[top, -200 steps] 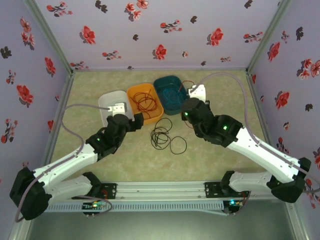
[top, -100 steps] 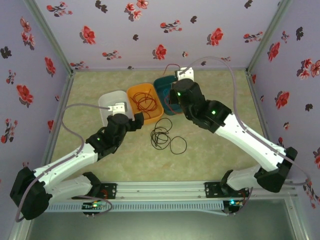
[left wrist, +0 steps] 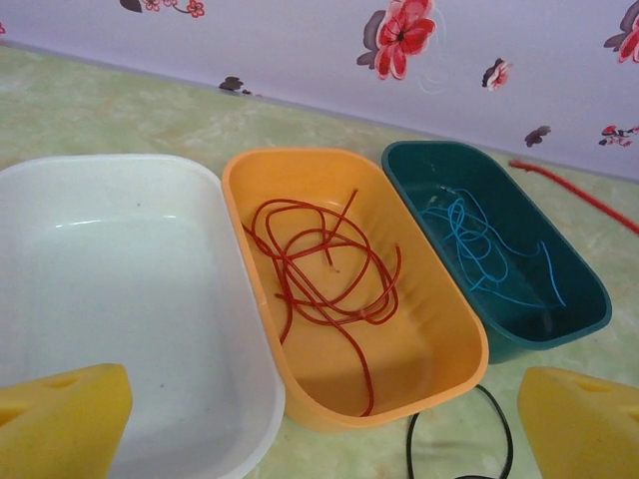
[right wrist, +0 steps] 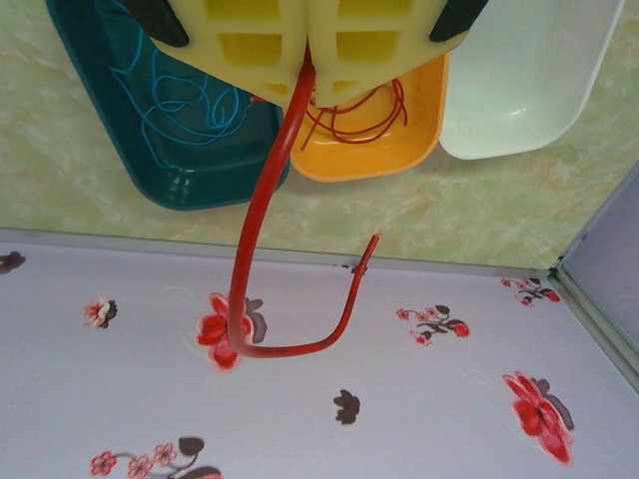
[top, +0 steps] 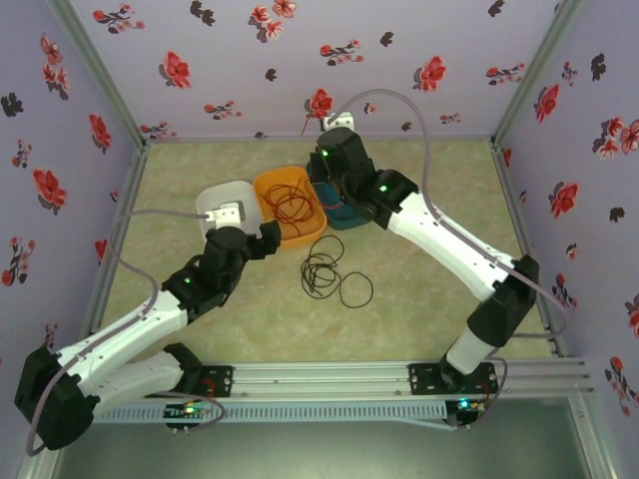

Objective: Untangle the cables

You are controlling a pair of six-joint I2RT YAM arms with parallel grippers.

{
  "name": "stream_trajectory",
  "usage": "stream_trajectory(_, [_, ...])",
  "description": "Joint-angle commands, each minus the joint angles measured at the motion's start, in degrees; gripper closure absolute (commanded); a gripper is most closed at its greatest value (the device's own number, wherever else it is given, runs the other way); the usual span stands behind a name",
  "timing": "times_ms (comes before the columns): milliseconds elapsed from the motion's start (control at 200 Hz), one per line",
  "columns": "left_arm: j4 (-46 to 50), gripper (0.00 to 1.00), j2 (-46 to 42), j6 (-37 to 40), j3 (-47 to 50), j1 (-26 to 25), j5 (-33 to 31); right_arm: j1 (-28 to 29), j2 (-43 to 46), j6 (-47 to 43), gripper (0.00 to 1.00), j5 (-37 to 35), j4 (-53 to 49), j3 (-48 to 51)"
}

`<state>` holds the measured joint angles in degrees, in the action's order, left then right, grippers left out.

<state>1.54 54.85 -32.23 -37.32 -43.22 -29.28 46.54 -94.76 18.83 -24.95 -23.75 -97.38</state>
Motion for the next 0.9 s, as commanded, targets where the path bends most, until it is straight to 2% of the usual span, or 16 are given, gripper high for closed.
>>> stream_trajectory(0, [0.56, 0.0, -2.01, 0.33, 1.41, 0.97, -0.39, -1.18, -2.81, 2.19, 1.0, 1.49, 1.17, -2.71])
stream_trajectory(400, [4.21, 0.0, -5.99, 1.09, 1.81, 3.97, -0.85, -1.54, -13.18, 4.01, 1.0, 1.28, 0.09, -8.52])
stream_trajectory(695, [5.22, 0.0, -6.77, 0.36, 2.32, 4.99, -1.05, -1.54, -20.26, 5.83, 1.0, 9.15, -1.39, -14.33])
stream_trajectory(895, [5.23, 0.0, -6.82, 0.39, 2.34, 5.08, -1.05, -1.55, -22.7, 6.67, 1.0, 11.21, -0.71, -15.0])
